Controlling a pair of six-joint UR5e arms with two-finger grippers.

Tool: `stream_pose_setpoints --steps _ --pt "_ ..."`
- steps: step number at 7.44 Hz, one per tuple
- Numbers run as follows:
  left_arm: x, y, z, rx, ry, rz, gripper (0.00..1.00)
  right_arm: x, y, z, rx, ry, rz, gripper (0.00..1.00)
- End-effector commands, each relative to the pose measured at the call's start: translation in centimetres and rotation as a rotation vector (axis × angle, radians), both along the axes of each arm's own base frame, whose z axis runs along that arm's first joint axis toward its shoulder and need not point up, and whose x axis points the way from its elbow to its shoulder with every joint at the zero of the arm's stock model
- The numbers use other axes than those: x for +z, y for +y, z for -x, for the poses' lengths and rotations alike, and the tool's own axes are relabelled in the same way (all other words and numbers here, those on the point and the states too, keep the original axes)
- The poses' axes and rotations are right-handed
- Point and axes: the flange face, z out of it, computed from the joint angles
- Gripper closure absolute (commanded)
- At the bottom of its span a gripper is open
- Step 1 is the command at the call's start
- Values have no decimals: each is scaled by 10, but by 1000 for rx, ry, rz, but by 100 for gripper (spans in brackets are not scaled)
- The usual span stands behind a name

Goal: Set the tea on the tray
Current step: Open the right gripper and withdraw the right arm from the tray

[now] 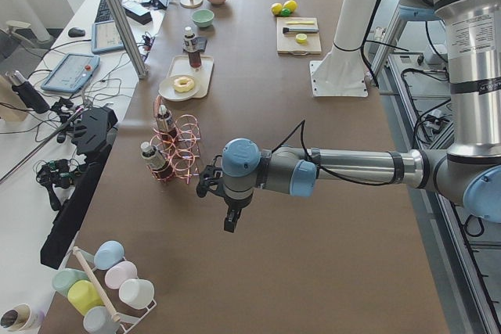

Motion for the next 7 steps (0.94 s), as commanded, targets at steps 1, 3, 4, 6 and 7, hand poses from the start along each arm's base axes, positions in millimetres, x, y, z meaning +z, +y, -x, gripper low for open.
stream_pose_setpoints --steps 1,3,4,6,7 --pt "9 7 3 -5 -5 40 1 146 89 -117 -135 95 -63 0" --pt "11 8 6 24 -9 7 1 268 165 -202 -219 172 -55 0" --pt "26 23 12 24 -1 26 1 317 195 -230 -253 195 -21 0" --pt "30 27 15 20 -4 28 1 387 236 -261 -240 194 100 0" --pt "32 28 19 11 -8 17 1 415 244 -269 -229 189 156 0"
